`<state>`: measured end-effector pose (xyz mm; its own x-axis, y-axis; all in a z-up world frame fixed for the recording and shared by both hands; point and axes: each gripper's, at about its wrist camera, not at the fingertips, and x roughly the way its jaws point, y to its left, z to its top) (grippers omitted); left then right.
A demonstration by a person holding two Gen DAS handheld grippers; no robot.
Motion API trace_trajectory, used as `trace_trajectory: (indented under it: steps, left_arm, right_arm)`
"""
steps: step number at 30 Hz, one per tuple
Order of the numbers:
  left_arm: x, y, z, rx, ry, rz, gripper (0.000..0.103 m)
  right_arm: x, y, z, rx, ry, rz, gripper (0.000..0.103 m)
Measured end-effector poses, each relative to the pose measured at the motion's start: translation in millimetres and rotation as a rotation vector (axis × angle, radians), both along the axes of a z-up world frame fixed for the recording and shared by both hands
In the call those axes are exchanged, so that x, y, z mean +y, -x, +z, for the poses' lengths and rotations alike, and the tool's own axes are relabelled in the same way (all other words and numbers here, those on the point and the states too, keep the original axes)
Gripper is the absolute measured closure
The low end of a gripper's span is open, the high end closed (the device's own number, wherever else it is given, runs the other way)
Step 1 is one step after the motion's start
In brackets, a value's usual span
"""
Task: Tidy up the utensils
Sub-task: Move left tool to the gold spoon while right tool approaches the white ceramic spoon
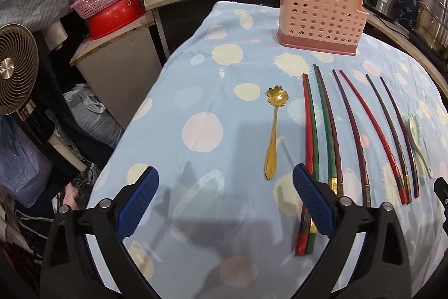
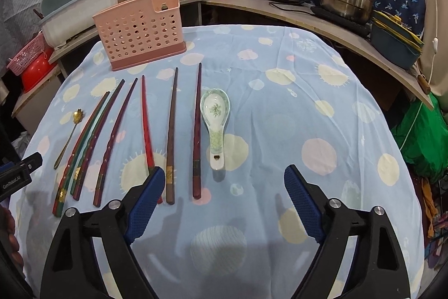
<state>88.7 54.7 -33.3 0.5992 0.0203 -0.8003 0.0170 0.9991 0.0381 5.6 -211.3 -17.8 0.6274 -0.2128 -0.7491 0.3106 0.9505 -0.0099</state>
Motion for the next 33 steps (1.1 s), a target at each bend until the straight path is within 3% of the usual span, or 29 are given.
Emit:
trace_trajectory:
  steps: [5, 9, 11, 19, 22, 28, 33]
  left_arm:
    - [-7.8, -17.9, -13.1, 0.039, 0.013, -0.028, 0.026]
    - [-11.9, -30.6, -25.3, 0.079, 0.028, -0.043, 0.044]
    - [-14.0, -32.7, -27.8, 0.076, 0.019, -0.048, 0.048]
    - [-24.5, -32.8, -27.9, 0.072, 0.022, -0.086, 0.087]
    - [-28.5, -30.3, -26.6, 0.076, 0.030, -0.095, 0.093]
    - [-33.3, -22.9, -21.2, 0.068, 0.026, -0.102, 0.093]
    - [-34.0, -16.8, -12.6, 0.051, 0.027, -0.102, 0.093]
  right_arm:
    - [-1.5, -17.4, -6.7, 0.011, -0.010, 0.008, 0.028]
    - [-3.2, -29.9, -8.7, 0.013, -0.017, 0.009, 0.030]
    - [-4.8, -34.8, -9.8, 0.013, -0.021, 0.007, 0.030]
    - [-6.6, -42.5, -14.5, 0.019, -0.037, 0.007, 0.030]
    - [-9.1, -40.9, -14.5, 0.018, -0.046, 0.004, 0.031]
    - [-16.3, -34.4, -10.0, 0.007, -0.059, -0.004, 0.036]
    - [-25.2, -29.0, -7.6, 0.002, -0.081, -0.013, 0.051]
